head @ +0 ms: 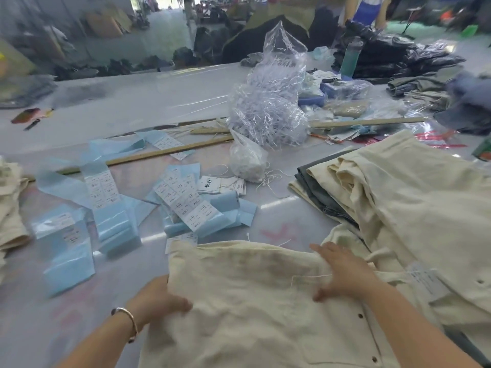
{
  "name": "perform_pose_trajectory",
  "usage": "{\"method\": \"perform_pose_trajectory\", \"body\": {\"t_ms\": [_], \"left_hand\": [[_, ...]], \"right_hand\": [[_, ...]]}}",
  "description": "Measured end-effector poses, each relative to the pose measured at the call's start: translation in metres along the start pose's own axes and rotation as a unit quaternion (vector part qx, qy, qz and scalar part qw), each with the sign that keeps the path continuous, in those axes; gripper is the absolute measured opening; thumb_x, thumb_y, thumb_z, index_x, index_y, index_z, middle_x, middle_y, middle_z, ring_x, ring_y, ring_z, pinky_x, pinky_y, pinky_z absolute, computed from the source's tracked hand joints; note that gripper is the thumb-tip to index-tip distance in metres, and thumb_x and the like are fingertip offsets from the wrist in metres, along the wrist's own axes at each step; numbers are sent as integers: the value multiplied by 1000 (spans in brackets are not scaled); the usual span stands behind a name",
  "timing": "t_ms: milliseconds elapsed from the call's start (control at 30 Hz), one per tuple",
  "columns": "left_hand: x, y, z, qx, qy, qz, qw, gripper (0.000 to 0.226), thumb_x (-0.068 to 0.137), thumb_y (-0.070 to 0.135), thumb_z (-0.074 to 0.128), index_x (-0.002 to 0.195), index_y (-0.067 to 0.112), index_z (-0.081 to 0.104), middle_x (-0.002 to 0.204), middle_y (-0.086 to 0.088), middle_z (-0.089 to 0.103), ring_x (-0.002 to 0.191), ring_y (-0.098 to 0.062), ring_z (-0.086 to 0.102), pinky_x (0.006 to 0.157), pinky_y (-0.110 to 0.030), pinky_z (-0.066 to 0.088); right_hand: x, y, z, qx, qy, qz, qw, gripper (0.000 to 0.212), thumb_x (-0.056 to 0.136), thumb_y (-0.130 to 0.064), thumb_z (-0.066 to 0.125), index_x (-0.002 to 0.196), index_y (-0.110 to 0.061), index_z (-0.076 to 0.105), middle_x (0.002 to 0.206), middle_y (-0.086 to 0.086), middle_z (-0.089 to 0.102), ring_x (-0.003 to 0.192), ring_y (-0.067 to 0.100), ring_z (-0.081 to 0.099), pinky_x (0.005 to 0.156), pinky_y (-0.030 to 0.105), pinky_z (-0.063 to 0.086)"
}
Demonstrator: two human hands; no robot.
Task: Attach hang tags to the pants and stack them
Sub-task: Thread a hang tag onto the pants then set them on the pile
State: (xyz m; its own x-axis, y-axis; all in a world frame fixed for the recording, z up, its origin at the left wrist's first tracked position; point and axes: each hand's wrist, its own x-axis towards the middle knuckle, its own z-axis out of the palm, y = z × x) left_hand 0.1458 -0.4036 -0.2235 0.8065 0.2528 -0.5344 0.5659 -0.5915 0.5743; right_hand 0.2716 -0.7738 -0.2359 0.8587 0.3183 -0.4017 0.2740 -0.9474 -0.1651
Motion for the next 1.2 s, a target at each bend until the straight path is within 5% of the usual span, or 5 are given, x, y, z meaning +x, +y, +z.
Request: {"method": "perform_pose_trajectory", "body": {"t_ms": [300, 733, 933, 1100, 1200], "left_hand": [[-56, 120, -19, -206, 51, 231, 950, 16, 71, 28, 82, 81, 18, 74, 73, -2, 72, 66, -17, 69, 56, -27, 55], [-1, 421, -25, -183, 284, 466, 818, 45, 67, 42, 78, 105, 30, 58, 101, 2, 68, 88, -19, 64, 72, -30, 50], [65, 508, 85, 181, 320, 373, 852, 54, 91, 33, 56, 140, 17, 41, 132, -10, 52, 125, -32, 46, 99, -38, 38], [80, 453, 230, 280, -26, 365, 887, 42, 96, 40, 54, 132, 20, 57, 139, -4, 55, 129, -25, 47, 104, -28, 33], [82, 412, 271, 349, -38, 379, 856, 43, 97, 42, 44, 136, 27, 52, 143, 3, 49, 135, -20, 41, 116, -48, 14]], "right_hand": [[-49, -5, -60, 91, 151, -36, 984, 36, 55, -53, 69, 85, -35, 61, 70, -14, 61, 79, 12, 61, 56, 27, 41], [-195, 137, -241, 127, 535, 89, 830, 58, 38, -73, 64, 83, -40, 52, 71, -1, 61, 74, 34, 59, 67, 51, 53], [-144, 218, -217, 150, 487, 273, 816, 55, 68, -51, 78, 107, -19, 57, 106, 16, 62, 101, 37, 57, 78, 44, 45], [-103, 243, -152, -74, 184, 215, 956, 64, 90, -61, 47, 145, -37, 28, 155, -7, 22, 146, 18, 9, 113, 47, 15], [-92, 246, -143, -138, 113, 160, 971, 50, 88, -61, 48, 131, -36, 48, 143, -11, 40, 148, 16, 3, 112, 55, 9]]}}
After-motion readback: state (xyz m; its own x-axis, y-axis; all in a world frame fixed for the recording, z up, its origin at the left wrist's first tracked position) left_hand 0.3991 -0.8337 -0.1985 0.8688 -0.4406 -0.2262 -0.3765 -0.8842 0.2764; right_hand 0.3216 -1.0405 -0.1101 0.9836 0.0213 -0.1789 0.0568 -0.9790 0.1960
